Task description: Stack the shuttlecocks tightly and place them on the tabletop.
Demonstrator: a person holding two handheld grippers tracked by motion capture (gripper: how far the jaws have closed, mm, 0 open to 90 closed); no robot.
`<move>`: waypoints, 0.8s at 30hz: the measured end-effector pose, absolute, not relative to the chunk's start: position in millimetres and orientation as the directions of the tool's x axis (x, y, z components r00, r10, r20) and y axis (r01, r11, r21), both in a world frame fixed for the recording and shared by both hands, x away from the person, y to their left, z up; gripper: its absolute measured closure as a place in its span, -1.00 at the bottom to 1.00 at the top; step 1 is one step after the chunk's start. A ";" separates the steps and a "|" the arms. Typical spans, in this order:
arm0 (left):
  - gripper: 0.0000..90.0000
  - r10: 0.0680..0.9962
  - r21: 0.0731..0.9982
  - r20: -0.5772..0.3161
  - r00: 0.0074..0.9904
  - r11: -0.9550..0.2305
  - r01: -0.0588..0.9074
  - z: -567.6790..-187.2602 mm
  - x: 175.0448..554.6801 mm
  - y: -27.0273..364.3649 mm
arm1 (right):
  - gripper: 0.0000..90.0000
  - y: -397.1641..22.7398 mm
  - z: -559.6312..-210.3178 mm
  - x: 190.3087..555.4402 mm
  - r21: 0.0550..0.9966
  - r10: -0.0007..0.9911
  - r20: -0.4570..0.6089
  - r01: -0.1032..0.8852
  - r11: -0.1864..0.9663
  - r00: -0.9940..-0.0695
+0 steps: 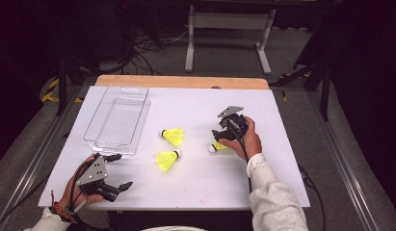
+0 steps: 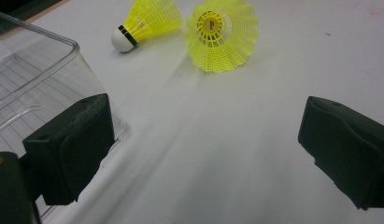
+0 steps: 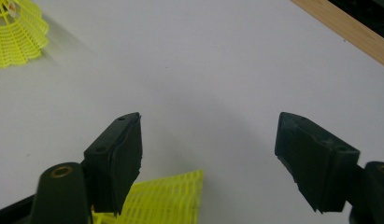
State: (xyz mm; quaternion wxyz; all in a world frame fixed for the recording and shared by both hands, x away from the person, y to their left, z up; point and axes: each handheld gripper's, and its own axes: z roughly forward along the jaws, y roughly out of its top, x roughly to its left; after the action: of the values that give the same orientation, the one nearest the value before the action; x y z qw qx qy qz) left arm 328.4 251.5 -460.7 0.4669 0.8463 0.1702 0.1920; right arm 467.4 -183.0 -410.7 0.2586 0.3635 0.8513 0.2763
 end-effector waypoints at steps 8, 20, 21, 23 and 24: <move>-0.90 0.468 0.854 0.170 0.867 -0.509 0.108 -460.5 328.9 251.3 | -0.45 -196.5 -420.7 442.0 0.673 0.773 -0.214 0.483 0.560 -0.598; -0.90 0.469 0.853 0.174 0.866 -0.512 0.106 -460.1 328.6 251.0 | -0.44 -200.4 -430.5 432.7 0.686 0.775 -0.189 0.484 0.544 -0.603; -0.90 0.468 0.853 0.173 0.867 -0.511 0.106 -460.0 328.4 250.9 | -0.44 -200.4 -430.3 432.6 0.687 0.775 -0.193 0.482 0.545 -0.602; -0.90 0.468 0.852 0.174 0.866 -0.512 0.105 -460.0 328.2 250.7 | -0.45 -200.3 -429.8 432.2 0.686 0.774 -0.199 0.479 0.548 -0.601; -0.90 0.469 0.851 0.176 0.866 -0.514 0.105 -459.9 328.1 250.7 | -0.45 -200.4 -429.5 431.9 0.688 0.774 -0.198 0.478 0.547 -0.601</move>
State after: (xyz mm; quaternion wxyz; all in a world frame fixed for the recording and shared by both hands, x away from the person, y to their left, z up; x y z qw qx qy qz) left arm 328.1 250.7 -459.9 0.4630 0.8476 0.1692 0.1963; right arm 431.9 -200.4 -429.5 0.2487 0.3710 0.8435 0.2982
